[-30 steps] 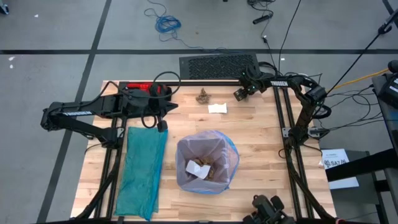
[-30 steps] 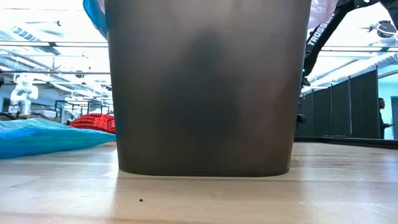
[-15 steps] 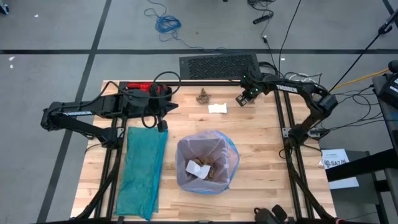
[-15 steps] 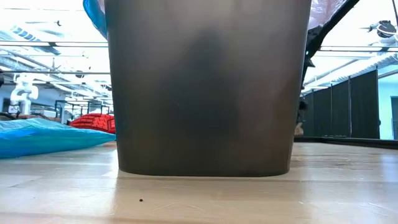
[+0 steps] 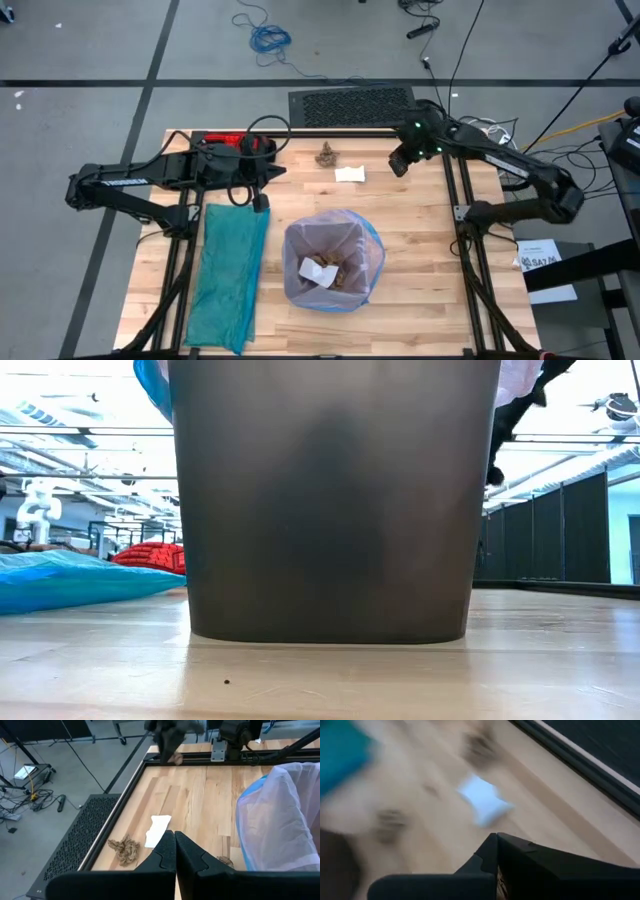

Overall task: Place trash/remove bag and relplace
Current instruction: Put the brown napkin into the black trash bin

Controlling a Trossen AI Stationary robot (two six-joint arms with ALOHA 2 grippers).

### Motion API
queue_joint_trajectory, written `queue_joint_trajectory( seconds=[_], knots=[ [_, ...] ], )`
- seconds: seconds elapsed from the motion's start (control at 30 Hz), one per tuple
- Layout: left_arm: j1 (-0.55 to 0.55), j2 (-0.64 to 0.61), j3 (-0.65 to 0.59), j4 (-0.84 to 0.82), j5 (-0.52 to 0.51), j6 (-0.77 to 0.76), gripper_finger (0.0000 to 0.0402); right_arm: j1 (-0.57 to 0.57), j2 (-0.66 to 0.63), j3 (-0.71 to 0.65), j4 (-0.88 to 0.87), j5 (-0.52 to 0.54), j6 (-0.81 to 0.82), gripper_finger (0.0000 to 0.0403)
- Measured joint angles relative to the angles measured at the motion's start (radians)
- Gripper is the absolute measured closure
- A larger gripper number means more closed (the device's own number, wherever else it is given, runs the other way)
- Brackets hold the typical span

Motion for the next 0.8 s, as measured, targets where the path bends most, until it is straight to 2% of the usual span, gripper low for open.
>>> queue_joint_trajectory(
  seconds=[0.17,0.37,0.6,0.8],
  knots=[
    [0.000,0.000,0.000,0.000,0.000,0.000,0.0402,0.149,-0.141,0.001,0.154,-0.112,0.068,0.0403],
    [0.000,0.000,0.000,0.002,0.000,0.000,0.0402,0.389,-0.191,0.001,0.412,-0.139,0.132,0.0403],
    [0.000,0.000,0.000,0.002,0.000,-0.002,0.0402,0.631,-0.096,0.001,0.714,-0.135,0.159,0.0403],
    [0.000,0.000,0.000,0.001,0.000,-0.002,0.0402,0.727,0.041,0.002,0.869,-0.134,0.159,0.0403]
  ],
)
